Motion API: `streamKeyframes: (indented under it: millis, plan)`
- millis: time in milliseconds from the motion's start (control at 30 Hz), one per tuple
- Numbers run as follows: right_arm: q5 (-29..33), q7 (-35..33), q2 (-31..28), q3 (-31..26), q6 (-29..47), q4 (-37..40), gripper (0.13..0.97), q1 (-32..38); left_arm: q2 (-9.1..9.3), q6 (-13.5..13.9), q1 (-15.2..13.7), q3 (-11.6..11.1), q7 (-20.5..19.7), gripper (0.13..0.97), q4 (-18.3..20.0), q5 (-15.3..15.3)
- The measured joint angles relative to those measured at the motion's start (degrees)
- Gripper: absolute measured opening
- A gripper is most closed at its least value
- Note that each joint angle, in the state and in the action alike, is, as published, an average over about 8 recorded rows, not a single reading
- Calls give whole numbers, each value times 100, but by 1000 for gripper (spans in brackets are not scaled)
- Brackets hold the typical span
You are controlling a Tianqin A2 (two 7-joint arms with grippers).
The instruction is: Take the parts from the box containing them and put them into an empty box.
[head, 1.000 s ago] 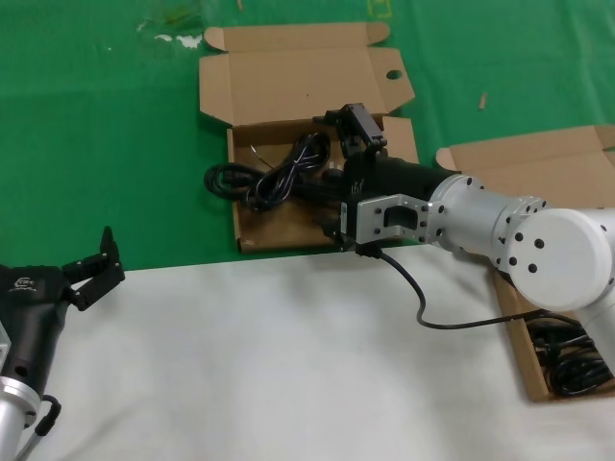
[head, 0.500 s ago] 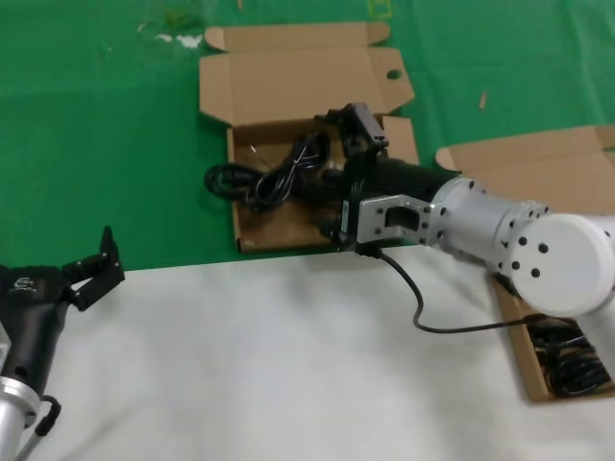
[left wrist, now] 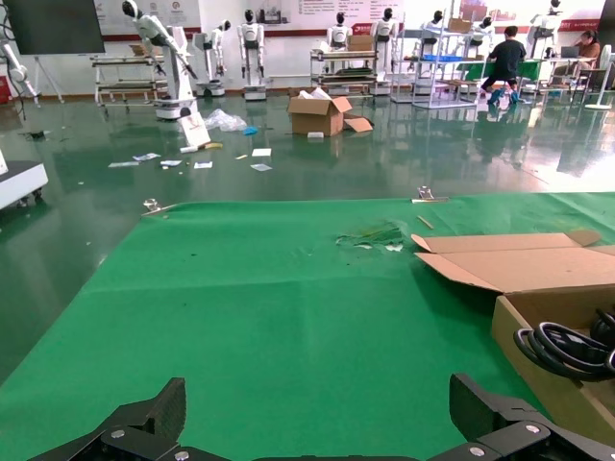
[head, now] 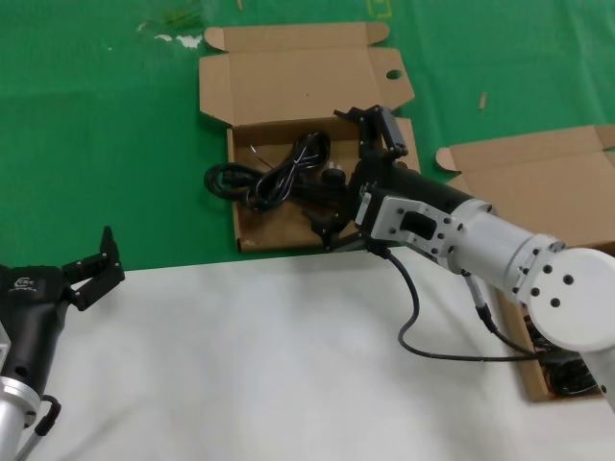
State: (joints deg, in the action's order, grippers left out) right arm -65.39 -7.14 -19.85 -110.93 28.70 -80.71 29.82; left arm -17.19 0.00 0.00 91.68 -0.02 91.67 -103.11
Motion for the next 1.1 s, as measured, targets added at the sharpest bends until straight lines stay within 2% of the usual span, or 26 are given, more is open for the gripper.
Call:
streamKeyframes:
  millis: [1100]
  plan:
    - [-2090,395,147,1066,-1590,-607,966,-1651,0,0,0,0,2,966,0,-1]
